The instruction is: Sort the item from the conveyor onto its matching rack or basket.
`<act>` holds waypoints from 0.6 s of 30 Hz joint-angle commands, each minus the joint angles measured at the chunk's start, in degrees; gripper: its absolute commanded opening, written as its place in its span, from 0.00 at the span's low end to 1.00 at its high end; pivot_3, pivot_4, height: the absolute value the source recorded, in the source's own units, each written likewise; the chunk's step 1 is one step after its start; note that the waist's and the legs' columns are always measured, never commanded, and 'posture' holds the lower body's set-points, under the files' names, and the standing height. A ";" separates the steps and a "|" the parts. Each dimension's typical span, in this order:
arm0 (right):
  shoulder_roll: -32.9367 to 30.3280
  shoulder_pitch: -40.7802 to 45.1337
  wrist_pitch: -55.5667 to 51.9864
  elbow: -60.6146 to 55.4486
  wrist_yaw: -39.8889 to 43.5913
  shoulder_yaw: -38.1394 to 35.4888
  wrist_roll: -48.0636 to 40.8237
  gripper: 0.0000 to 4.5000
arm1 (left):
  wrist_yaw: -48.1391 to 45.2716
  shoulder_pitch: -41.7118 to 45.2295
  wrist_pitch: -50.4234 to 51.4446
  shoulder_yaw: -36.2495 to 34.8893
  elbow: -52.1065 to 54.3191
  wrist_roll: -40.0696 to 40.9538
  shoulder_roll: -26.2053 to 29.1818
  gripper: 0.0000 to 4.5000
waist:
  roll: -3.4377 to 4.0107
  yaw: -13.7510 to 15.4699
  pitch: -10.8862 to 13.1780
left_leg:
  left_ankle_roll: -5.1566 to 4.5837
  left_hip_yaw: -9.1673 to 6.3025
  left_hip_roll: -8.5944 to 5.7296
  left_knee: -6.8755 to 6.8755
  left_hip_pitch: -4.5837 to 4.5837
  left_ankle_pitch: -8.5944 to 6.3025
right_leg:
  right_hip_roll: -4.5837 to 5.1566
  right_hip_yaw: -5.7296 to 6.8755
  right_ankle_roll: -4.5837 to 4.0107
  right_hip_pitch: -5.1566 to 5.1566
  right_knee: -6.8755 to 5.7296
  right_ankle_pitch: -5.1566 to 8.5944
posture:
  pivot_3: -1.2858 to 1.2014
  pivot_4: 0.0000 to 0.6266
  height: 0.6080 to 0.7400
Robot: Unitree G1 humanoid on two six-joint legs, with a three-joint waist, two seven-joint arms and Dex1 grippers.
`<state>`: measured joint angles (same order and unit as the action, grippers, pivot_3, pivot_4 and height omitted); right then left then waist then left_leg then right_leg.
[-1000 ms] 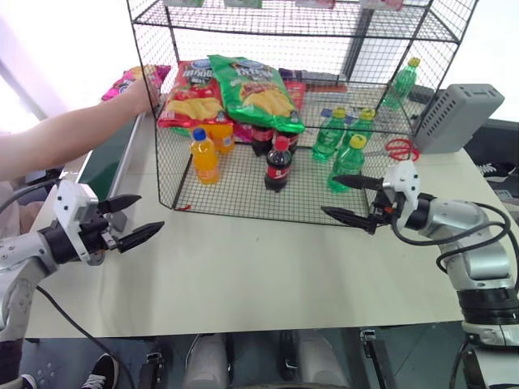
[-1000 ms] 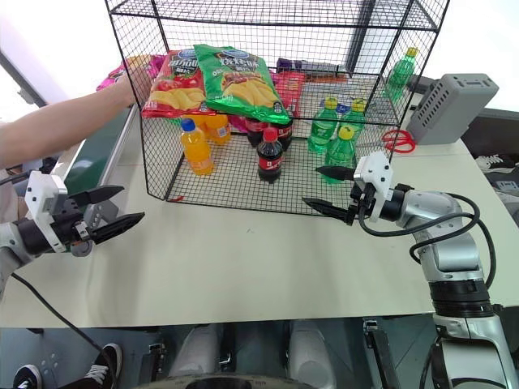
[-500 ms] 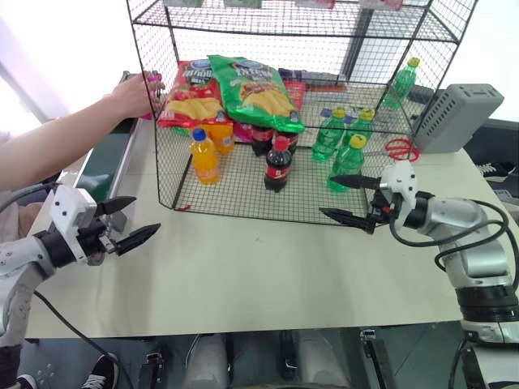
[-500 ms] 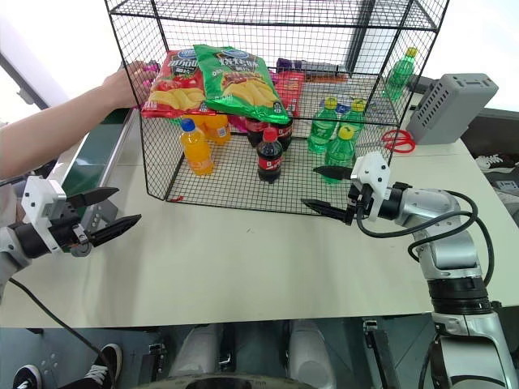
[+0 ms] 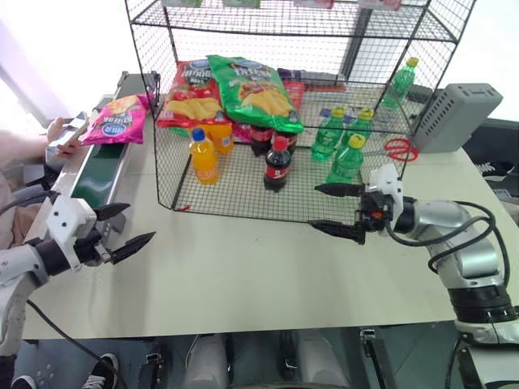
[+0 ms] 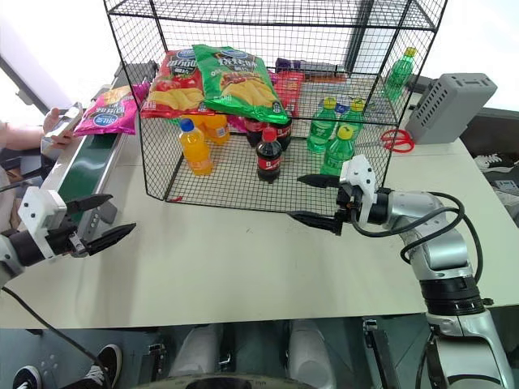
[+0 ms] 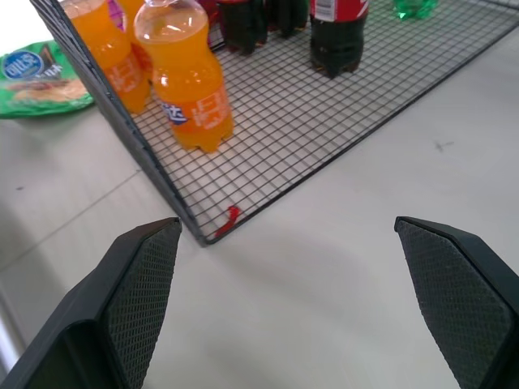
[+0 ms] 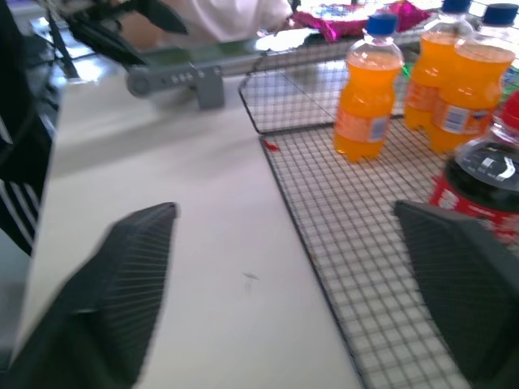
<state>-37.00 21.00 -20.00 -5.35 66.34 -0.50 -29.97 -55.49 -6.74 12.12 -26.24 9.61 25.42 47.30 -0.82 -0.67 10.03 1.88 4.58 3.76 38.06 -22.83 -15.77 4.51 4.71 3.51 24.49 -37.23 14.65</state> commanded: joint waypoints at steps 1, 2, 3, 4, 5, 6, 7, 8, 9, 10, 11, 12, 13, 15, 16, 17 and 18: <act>1.01 1.65 -1.58 -3.48 -0.53 0.83 -1.38 0.99 | 1.12 -1.91 -5.17 -4.21 0.05 -2.62 0.47 1.00 | 0.01 -0.04 0.00 | 0.00 0.01 0.00 0.00 0.00 0.00 | 0.01 0.00 0.00 0.00 0.00 0.00 | 0.52 0.24 1.00; 1.60 2.08 -1.58 -3.52 -0.80 1.18 -1.28 0.99 | 1.33 -2.90 -6.63 -4.69 -0.29 -3.76 0.46 1.00 | 0.01 -0.02 0.00 | 0.00 0.01 0.00 0.00 0.00 0.00 | 0.01 0.00 0.00 0.00 0.00 0.00 | 0.52 0.24 1.00; 2.07 2.53 -1.48 -3.65 -0.79 1.80 -1.03 0.99 | 1.43 -4.25 -8.19 -5.36 -0.56 -4.85 0.41 1.00 | 0.01 -0.15 0.00 | 0.00 0.02 0.00 0.00 0.00 0.00 | 0.01 0.00 0.00 0.00 0.01 0.00 | 0.52 0.24 1.00; 2.44 2.91 -2.44 -4.03 -0.36 2.27 -1.81 0.99 | 1.68 -6.08 -10.57 -6.22 -0.98 -6.67 0.41 1.00 | 0.01 -0.12 0.00 | 0.00 0.03 0.00 0.00 0.00 0.00 | 0.01 0.00 0.00 0.01 0.01 0.00 | 0.52 0.24 1.00; 2.78 3.30 -3.25 -4.25 -0.01 2.54 -2.54 0.99 | 1.70 -7.80 -12.84 -6.91 -1.41 -8.32 0.50 1.00 | 0.01 -0.19 0.00 | 0.00 0.03 0.00 0.00 0.00 0.00 | 0.01 0.00 0.00 0.01 0.00 0.00 | 0.52 0.24 1.00; 3.17 3.73 -3.75 -4.23 0.03 2.62 -3.00 0.99 | 1.54 -9.35 -14.89 -7.52 -1.77 -9.52 0.60 1.00 | 0.01 -0.11 0.00 | 0.00 0.05 0.03 -0.01 -0.01 0.00 | -0.01 0.00 0.00 0.05 0.01 0.00 | 0.52 0.24 1.00; 3.66 4.31 -3.86 -3.84 0.00 2.71 -3.18 0.99 | 1.57 -10.92 -17.49 -8.47 -2.13 -10.83 0.53 1.00 | 0.00 -0.10 -0.01 | 0.00 0.05 0.02 -0.01 -0.01 0.00 | 0.01 0.00 -0.01 0.05 0.00 0.00 | 0.52 0.24 1.00; 4.16 4.83 -4.09 -3.47 0.00 2.77 -3.46 0.99 | 1.83 -12.14 -19.96 -9.32 -2.64 -11.94 0.39 1.00 | 0.00 -0.07 -0.01 | 0.00 0.05 0.04 -0.01 -0.02 0.00 | 0.00 0.01 -0.02 0.07 0.01 0.00 | 0.52 0.24 1.00; 5.15 5.54 -4.57 -3.13 -0.59 2.68 -4.06 0.99 | 3.11 -13.34 -22.97 -10.43 -3.38 -14.03 0.22 1.00 | 0.00 -0.06 -0.01 | 0.00 0.05 0.03 -0.01 -0.02 0.00 | 0.00 0.01 -0.02 0.06 0.00 0.00 | 0.52 0.24 1.00; 5.99 6.13 -4.72 -2.82 -1.05 2.76 -4.24 0.99 | 4.15 -14.25 -25.76 -11.35 -4.12 -15.73 0.14 1.00 | 0.00 -0.04 -0.01 | 0.00 0.06 0.03 -0.01 -0.03 0.00 | 0.01 0.01 -0.02 0.07 0.02 0.01 | 0.52 0.24 1.00; 6.42 6.42 -4.25 -2.64 -0.69 3.62 -3.53 0.99 | 5.03 -15.56 -28.63 -12.63 -4.79 -17.16 -0.04 1.00 | 0.00 -0.03 -0.01 | 0.00 0.05 0.03 -0.01 -0.03 0.00 | 0.01 0.01 -0.02 0.06 0.01 0.01 | 0.52 0.24 1.00; 6.69 6.58 -3.62 -2.31 -0.32 4.33 -2.69 0.99 | 6.06 -16.52 -30.57 -13.50 -5.35 -18.63 -0.08 1.00 | -0.03 -0.01 -0.03 | 0.00 0.05 0.03 -0.01 -0.04 0.00 | 0.01 0.01 -0.03 0.07 0.01 0.00 | 0.52 0.24 1.00; 7.06 6.68 -2.59 -1.77 0.02 5.03 -1.68 0.99 | 7.31 -17.51 -32.72 -14.41 -6.11 -20.32 -0.14 1.00 | -0.03 -0.01 -0.03 | 0.00 0.04 0.04 -0.01 -0.04 0.00 | 0.01 0.01 -0.03 0.07 0.02 0.00 | 0.52 0.24 1.00; 7.74 7.08 -2.69 -0.99 0.36 5.66 -1.63 0.99 | 9.21 -19.53 -36.33 -15.39 -7.86 -23.43 0.11 1.00 | -0.04 0.06 -0.03 | -0.01 0.05 0.02 -0.01 -0.05 -0.01 | 0.06 0.01 -0.03 0.07 0.03 0.01 | 0.52 0.24 1.00; 7.88 7.30 -2.69 -0.85 0.69 5.96 -1.69 0.99 | 10.60 -20.58 -38.60 -16.02 -8.86 -25.63 0.30 1.00 | -0.04 0.04 -0.03 | -0.01 0.06 0.02 -0.01 -0.05 -0.01 | 0.06 0.02 -0.03 0.07 0.03 0.00 | 0.52 0.24 1.00; 7.97 7.46 -2.25 -0.61 0.92 6.22 -1.41 0.99 | 11.82 -21.21 -40.10 -16.45 -9.64 -27.08 0.44 1.00 | -0.04 0.03 -0.03 | -0.01 0.07 0.02 -0.01 -0.05 -0.01 | 0.06 0.02 -0.03 0.07 0.03 0.00 | 0.52 0.24 1.00; 7.94 7.52 -1.74 -0.14 1.18 6.39 -1.02 0.99 | 13.00 -21.81 -41.55 -16.78 -10.47 -28.43 0.57 1.00 | -0.04 0.03 -0.03 | -0.01 0.08 0.02 -0.01 -0.05 -0.01 | 0.06 0.02 -0.03 0.07 0.03 0.00 | 0.52 0.24 1.00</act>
<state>-29.26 27.22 -23.20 -5.15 66.87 6.18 -31.11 -44.91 -27.97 -26.20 -40.02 -0.07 -0.55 47.14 -0.86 -0.64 10.00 1.86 4.65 3.79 38.05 -22.88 -15.78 4.57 4.74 3.48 24.56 -37.21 14.65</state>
